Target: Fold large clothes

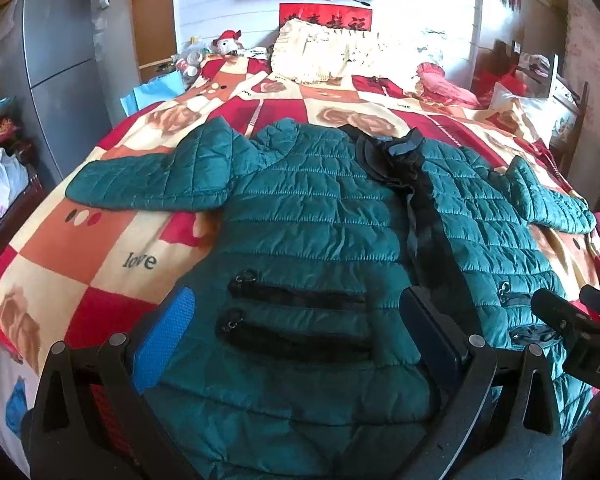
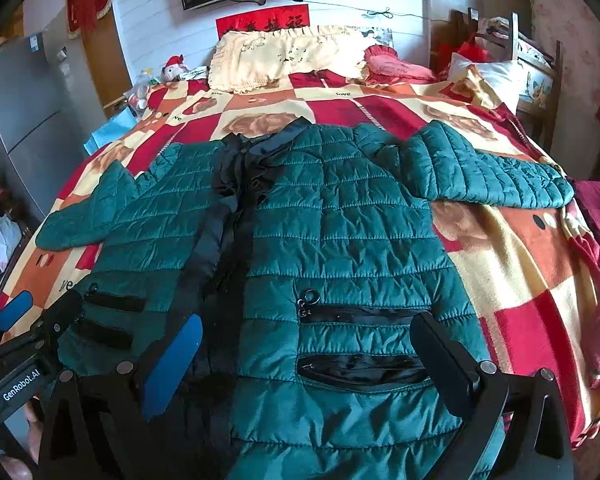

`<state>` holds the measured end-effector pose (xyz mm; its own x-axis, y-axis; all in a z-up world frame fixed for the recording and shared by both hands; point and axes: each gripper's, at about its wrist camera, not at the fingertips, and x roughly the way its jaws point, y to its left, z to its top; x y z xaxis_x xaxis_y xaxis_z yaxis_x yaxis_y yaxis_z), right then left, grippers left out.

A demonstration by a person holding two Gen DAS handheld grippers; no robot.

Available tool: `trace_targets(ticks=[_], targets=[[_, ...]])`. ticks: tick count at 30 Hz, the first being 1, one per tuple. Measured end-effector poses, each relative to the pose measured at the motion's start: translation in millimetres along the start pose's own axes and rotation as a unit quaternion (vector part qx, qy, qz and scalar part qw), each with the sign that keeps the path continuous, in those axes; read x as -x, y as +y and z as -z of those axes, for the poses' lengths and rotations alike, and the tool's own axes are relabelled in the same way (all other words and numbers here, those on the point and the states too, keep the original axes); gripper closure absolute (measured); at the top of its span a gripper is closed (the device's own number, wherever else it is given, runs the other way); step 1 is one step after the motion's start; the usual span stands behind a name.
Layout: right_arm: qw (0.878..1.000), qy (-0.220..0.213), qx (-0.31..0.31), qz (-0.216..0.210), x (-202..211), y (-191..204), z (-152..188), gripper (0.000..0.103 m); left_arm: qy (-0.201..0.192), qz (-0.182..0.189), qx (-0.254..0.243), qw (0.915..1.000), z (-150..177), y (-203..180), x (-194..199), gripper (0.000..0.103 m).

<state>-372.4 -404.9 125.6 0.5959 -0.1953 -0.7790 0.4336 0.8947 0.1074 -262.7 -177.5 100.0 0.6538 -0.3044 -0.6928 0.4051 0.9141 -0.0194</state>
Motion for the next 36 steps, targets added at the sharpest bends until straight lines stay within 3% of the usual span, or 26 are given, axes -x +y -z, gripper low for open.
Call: trace_targets(ticks=[36], targets=[[1.000,0.026,-0.016,-0.001,-31,5,-3,0.000,0.006,-0.011,0.004,0.9999,-2,-2,-18,0.000]])
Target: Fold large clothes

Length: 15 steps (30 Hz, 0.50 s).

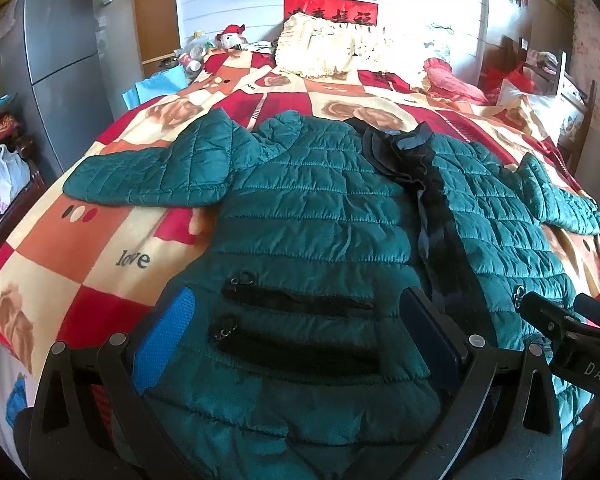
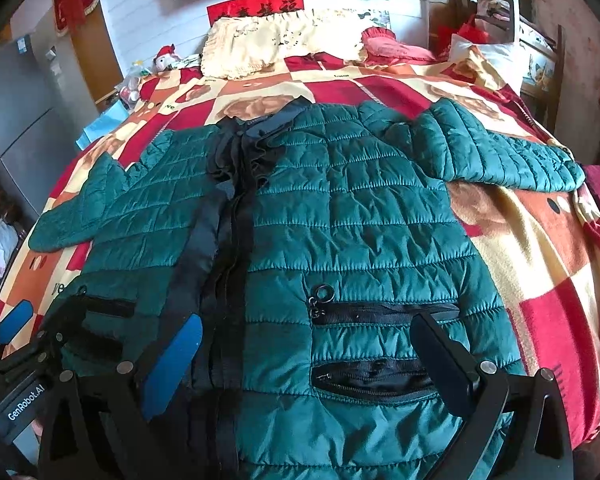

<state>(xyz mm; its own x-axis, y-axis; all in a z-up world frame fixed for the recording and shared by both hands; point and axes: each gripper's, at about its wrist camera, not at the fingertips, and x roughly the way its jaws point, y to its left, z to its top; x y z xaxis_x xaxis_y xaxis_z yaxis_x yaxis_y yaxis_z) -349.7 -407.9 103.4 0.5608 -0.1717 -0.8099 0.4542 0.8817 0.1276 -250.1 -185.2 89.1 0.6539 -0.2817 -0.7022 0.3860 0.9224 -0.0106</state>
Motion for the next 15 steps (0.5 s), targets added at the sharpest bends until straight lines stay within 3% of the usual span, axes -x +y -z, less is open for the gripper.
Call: trace_targets(ticks=[15], targets=[[1.000,-0.001,-0.001,0.004,-8,4,-11,0.000,-0.007,-0.001,0.004,1.0000,-12,-1,-4,0.000]])
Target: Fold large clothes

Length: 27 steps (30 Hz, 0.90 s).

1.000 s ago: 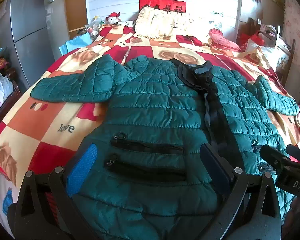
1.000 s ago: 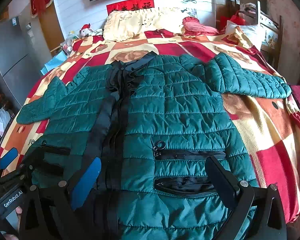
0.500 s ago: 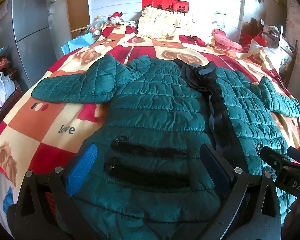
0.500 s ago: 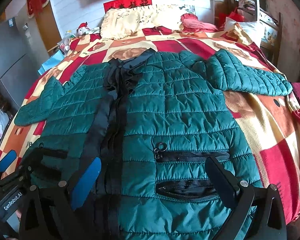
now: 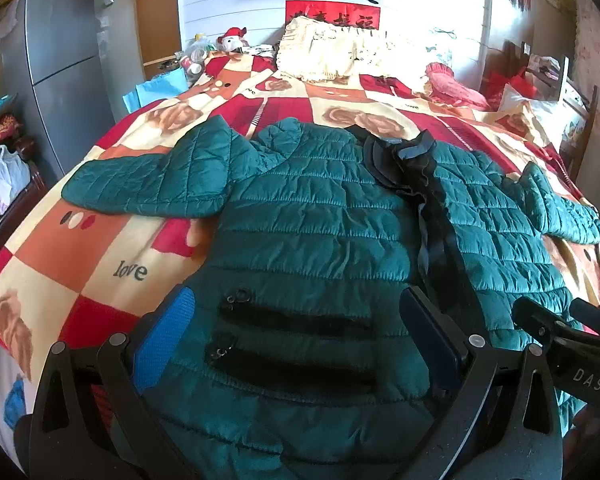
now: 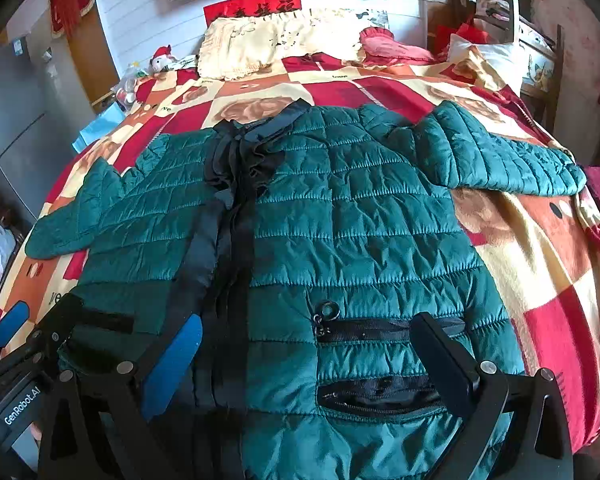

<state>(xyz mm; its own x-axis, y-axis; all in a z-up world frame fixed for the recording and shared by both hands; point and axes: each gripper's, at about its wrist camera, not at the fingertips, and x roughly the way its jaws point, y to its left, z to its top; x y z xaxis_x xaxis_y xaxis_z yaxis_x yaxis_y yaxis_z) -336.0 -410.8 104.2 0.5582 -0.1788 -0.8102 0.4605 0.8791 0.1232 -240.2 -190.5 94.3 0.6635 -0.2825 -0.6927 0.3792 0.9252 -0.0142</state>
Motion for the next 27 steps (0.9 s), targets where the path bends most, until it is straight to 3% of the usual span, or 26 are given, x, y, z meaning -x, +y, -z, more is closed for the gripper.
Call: trace_targets(ticks=[27], targets=[[1.000,0.009,0.010,-0.008,-15,14,-21,0.000,0.016,-0.010,0.009,0.9998,-11,5,-22,0.000]])
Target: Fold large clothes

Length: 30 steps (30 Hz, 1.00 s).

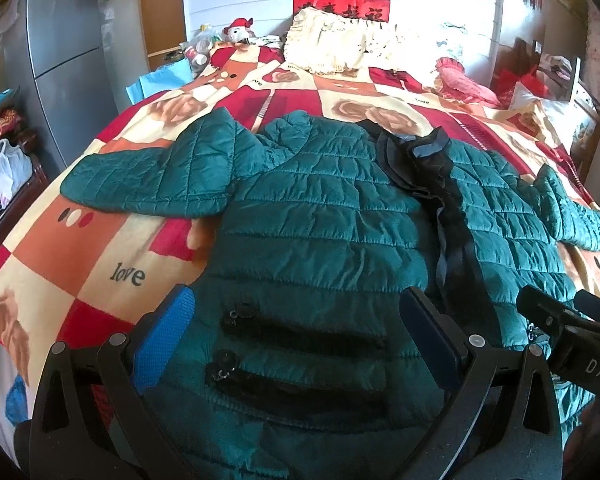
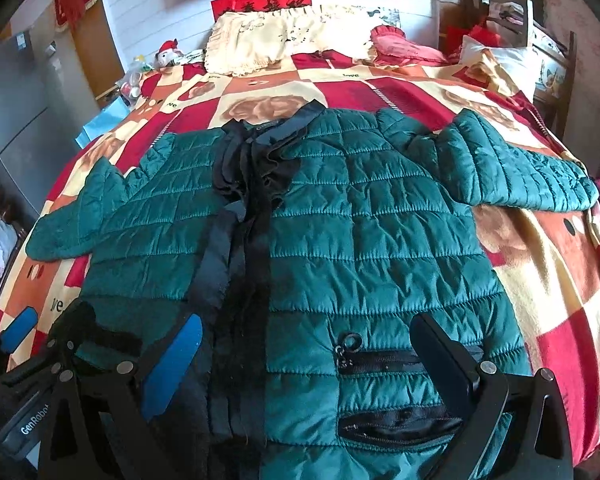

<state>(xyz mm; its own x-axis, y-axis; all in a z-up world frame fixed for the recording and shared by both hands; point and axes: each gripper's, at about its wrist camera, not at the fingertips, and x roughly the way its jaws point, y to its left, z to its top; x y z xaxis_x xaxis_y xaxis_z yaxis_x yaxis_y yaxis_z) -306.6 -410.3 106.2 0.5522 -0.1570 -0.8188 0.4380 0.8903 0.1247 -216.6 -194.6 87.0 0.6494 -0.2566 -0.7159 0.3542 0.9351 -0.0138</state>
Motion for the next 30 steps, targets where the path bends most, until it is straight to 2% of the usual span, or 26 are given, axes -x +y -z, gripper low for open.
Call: trace_targets(ticks=[16,23,30], targets=[[1.000,0.004,-0.001,-0.010,-13,7,-26,0.000,0.003,-0.011,-0.001,0.9999,-25,6,-17,0.000],[1.000,-0.008,0.002,-0.006,-20,11,-59,0.000,-0.002,-0.023,-0.003,0.9997,-49,14,-29,0.000],[0.999,-0.025,-0.010,-0.025,-33,14,-91,0.000,-0.004,-0.032,0.007,0.9994,-72,26,-46,0.000]])
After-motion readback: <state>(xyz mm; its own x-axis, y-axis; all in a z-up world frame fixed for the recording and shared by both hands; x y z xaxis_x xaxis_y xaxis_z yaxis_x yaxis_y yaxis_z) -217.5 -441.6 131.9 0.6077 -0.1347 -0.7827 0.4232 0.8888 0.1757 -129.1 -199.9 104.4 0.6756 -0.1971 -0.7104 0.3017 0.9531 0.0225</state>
